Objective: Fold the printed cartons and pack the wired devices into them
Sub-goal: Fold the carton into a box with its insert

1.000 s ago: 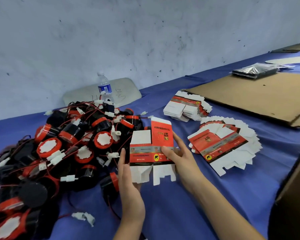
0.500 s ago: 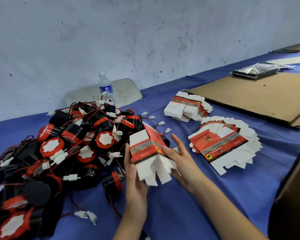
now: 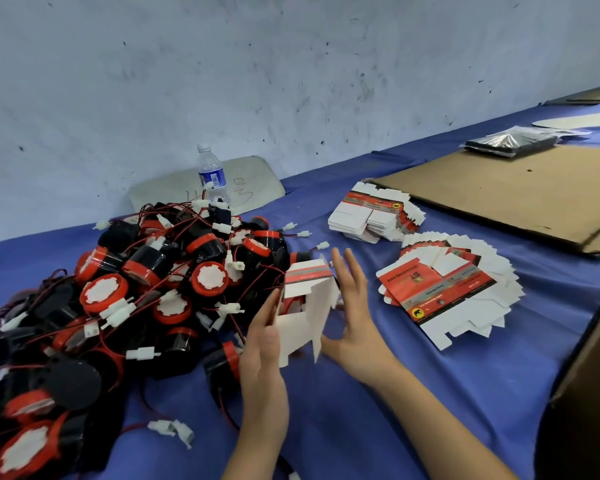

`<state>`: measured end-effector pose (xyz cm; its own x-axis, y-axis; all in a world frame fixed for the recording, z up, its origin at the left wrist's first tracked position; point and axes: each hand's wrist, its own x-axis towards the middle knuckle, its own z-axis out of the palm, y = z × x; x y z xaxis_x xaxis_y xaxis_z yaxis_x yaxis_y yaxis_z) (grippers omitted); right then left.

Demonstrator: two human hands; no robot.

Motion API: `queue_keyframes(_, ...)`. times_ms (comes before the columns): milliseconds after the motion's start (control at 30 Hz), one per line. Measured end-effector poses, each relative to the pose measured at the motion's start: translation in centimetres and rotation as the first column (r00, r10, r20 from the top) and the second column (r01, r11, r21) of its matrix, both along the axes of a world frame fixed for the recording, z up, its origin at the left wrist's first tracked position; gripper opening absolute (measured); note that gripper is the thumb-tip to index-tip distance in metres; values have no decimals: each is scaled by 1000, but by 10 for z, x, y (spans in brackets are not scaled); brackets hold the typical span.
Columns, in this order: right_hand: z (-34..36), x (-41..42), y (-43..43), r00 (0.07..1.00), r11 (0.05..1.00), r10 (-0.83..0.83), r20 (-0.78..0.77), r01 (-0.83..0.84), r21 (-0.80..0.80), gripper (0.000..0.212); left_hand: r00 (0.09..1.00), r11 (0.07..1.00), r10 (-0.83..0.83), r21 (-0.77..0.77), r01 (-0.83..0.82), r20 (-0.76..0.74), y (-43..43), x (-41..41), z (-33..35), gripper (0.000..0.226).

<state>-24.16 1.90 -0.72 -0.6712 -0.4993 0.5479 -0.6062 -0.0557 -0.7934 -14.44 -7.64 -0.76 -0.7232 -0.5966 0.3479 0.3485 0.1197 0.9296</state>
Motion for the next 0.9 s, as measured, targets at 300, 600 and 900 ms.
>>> queue_keyframes(300, 8, 14, 0, 967, 995, -96, -237, 89, -38, 88, 996, 980, -79, 180, 86, -47, -12, 3, 7, 96)
queue_keyframes(600, 13, 15, 4, 992, 938, -51, 115, 88, -337, 79, 990, 963, 141, -236, -131, 27, -9, 4, -2, 46)
queue_keyframes(900, 17, 12, 4, 934, 880, 78, 348, 99, -464, 24, 999, 986, 42, -158, -43, -9, -3, 1, 1, 90)
